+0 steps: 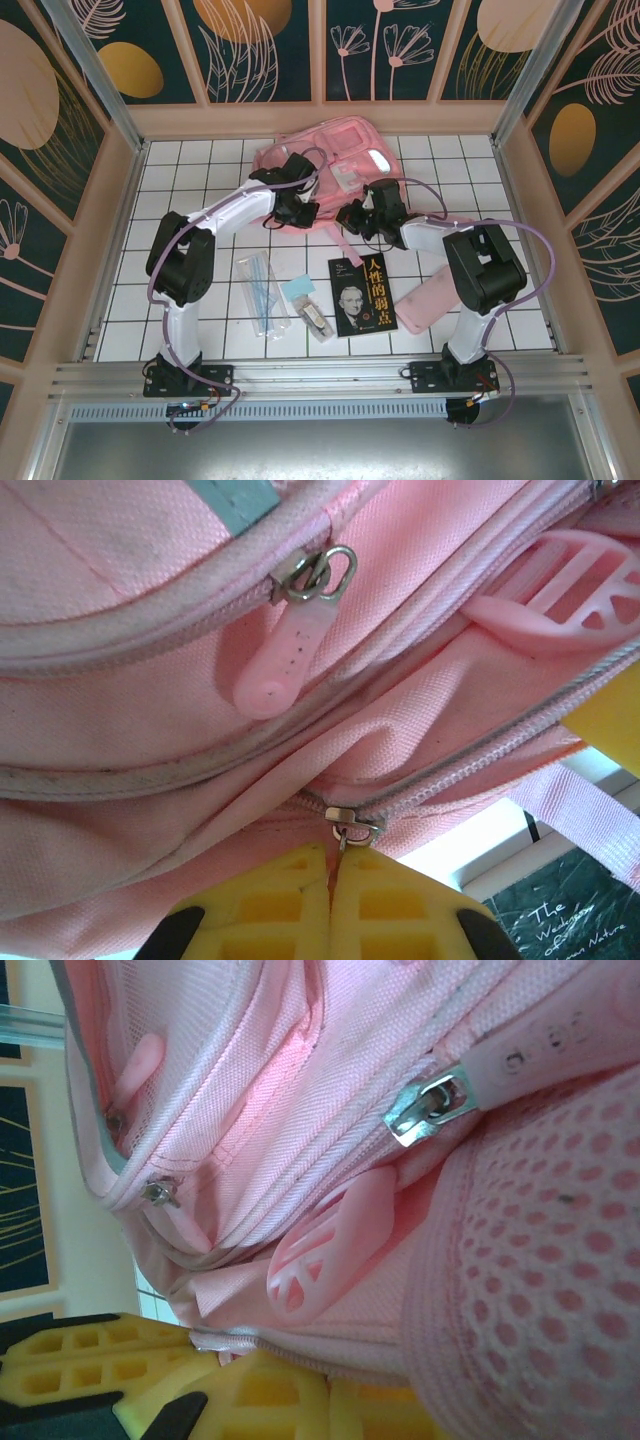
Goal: Pack the student bag
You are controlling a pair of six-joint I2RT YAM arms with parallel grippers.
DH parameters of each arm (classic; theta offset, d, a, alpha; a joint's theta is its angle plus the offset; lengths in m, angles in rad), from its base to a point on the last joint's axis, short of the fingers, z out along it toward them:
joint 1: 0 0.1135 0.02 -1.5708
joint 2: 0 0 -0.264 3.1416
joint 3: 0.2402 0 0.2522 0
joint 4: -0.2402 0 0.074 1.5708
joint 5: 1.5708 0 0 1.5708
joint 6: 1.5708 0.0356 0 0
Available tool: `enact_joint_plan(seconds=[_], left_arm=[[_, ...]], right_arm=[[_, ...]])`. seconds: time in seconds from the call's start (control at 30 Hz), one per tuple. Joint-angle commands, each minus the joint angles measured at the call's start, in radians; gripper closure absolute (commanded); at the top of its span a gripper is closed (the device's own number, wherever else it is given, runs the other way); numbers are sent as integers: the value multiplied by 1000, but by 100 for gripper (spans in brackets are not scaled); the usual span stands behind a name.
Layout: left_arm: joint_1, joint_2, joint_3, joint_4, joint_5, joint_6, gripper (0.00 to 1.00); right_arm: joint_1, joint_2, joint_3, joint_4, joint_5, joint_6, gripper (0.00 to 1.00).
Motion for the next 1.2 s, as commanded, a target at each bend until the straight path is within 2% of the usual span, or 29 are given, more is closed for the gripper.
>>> enact_joint_plan(seconds=[0.0, 0.07, 0.17, 0.23, 0.3, 0.53, 0.87, 1.17], left_arm=[[101, -37, 7, -208, -134, -4, 100], [81, -45, 18, -178, -70, -26, 100], [33, -49, 54, -159, -11, -65, 100], [12, -57, 74, -121, 29, -90, 100], [1, -66, 86, -95, 67, -111, 100], [-11, -80, 100, -58, 97, -143, 100], [-38, -94, 63, -25, 105, -158, 100], [-38, -103, 33, 70, 115, -204, 100]], right_arm=[[-112, -44, -30, -12, 193, -15, 100], [-112, -42, -28, 24, 106, 26, 99], [-108, -58, -37, 77, -8, 89, 84], [-104, -75, -39, 69, -35, 104, 76], [-105, -97, -48, 68, -58, 120, 72], [-102, -156, -91, 145, -102, 208, 61], [-50, -79, -12, 177, -102, 237, 56], [16, -57, -104, 255, -118, 316, 47]])
